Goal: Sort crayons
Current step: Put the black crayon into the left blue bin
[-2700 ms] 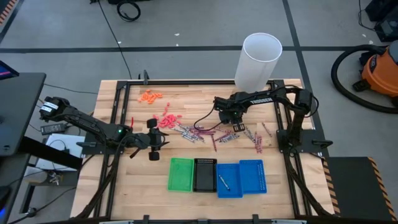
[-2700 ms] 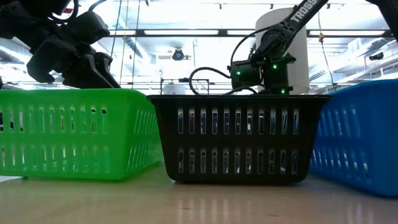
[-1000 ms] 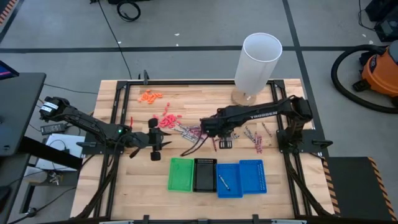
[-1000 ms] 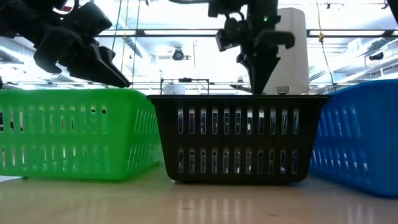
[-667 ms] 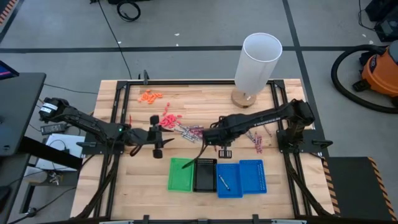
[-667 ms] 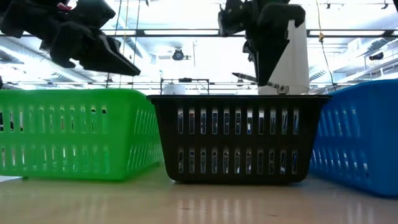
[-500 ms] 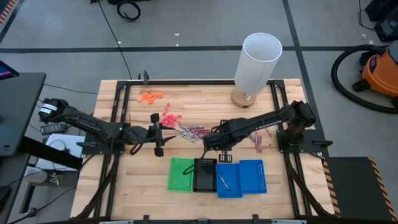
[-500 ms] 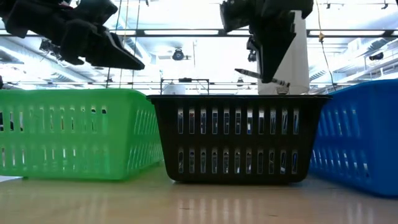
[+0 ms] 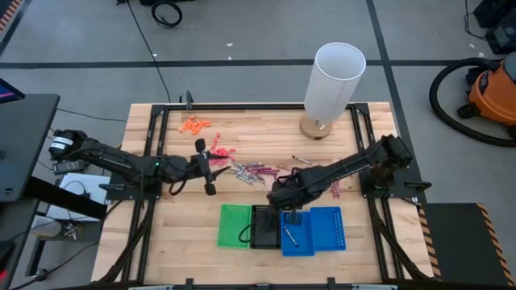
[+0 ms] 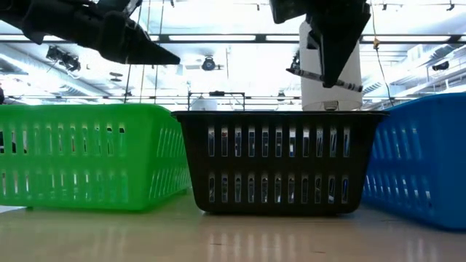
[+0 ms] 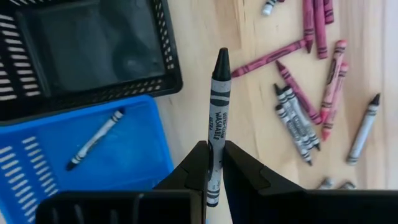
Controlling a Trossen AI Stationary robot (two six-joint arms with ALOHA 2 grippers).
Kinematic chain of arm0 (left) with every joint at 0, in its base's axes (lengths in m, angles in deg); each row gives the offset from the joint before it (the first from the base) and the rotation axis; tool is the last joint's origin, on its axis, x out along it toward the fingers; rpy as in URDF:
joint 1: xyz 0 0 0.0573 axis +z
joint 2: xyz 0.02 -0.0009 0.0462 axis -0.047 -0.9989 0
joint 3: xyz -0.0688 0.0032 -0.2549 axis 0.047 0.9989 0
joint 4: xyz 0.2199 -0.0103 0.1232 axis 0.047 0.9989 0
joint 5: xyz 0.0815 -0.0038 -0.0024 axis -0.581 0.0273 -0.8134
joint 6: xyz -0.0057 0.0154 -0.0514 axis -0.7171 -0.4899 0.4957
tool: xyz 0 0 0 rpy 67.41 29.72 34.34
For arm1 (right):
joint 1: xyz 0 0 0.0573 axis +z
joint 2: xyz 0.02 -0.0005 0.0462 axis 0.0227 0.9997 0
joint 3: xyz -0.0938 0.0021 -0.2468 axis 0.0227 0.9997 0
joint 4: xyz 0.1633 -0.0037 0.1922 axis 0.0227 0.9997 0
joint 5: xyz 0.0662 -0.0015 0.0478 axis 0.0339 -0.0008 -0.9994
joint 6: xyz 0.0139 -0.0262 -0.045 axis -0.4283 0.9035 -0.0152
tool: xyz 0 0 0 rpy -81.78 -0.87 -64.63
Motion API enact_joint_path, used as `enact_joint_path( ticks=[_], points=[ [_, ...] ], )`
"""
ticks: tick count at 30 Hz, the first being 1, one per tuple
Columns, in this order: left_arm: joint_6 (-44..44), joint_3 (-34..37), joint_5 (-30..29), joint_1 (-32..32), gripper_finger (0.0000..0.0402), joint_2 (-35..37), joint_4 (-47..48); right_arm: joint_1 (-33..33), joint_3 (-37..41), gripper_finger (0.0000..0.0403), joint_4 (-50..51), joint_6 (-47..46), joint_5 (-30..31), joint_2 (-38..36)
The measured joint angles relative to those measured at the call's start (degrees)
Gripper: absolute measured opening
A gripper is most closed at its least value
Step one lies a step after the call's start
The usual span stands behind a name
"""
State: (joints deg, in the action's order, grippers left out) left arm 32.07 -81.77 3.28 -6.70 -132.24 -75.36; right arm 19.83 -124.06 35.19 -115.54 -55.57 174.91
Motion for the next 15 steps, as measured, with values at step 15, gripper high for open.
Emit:
enact_joint_path(
  ticks=[15],
  points=[
    [-7.95,0.00,7.64,0.99,0.0162,0.02,-5.91,6.70,1.05,0.0045,-8.36,-18.95,-0.11,0.00]
  ],
)
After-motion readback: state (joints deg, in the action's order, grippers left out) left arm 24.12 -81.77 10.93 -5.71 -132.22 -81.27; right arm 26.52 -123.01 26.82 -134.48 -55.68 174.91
